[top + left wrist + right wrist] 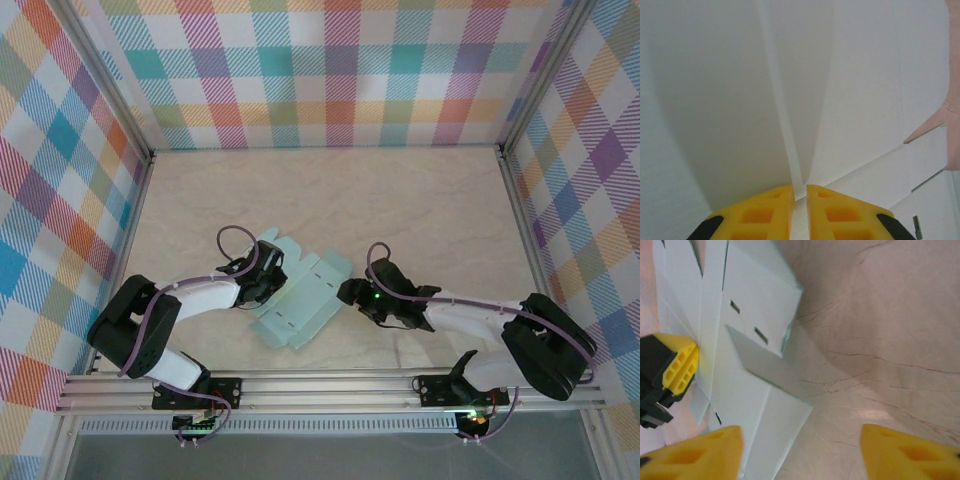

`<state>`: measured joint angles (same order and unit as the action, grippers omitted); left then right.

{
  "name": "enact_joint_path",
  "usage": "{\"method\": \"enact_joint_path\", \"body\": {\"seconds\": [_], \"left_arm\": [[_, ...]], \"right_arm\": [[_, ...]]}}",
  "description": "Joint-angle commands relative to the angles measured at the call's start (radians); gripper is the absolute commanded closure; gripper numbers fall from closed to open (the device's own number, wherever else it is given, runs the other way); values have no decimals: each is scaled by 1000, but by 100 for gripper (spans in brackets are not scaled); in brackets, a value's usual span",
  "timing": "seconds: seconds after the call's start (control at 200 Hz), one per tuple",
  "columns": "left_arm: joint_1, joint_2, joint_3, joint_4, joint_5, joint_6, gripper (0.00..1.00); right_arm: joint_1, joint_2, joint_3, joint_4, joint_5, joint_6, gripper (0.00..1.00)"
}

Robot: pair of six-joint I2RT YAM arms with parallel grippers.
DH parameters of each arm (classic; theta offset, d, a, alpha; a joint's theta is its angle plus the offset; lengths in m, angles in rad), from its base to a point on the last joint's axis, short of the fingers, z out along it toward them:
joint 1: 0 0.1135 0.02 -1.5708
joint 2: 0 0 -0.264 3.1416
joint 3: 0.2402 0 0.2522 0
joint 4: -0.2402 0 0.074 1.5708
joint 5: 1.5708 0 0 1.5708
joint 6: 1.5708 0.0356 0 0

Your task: Fold the paper box

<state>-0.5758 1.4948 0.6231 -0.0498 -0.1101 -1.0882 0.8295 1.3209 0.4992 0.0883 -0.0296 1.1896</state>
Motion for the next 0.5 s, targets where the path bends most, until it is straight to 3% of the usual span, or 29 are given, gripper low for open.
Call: {"method": "enact_joint_path", "body": {"seconds": [0.0,0.09,0.21,0.405,0.495], "left_arm": [[-12,9,-25,-85,-11,-3,84],[-12,12,-25,-86,-10,-1,84],[-11,11,-25,-90,-14,2,84],[-13,8,-21,-93,-20,7,83],[-22,-24,-5,-128,-53,33,78]], "right_arm": [[22,13,-8,25,5,43,50],[30,50,10,56,-19,38,59],[45,102,35,92,-44,32,61],[47,151,67,116,-66,10,86],[28,137,77,70,-55,-14,98]]}}
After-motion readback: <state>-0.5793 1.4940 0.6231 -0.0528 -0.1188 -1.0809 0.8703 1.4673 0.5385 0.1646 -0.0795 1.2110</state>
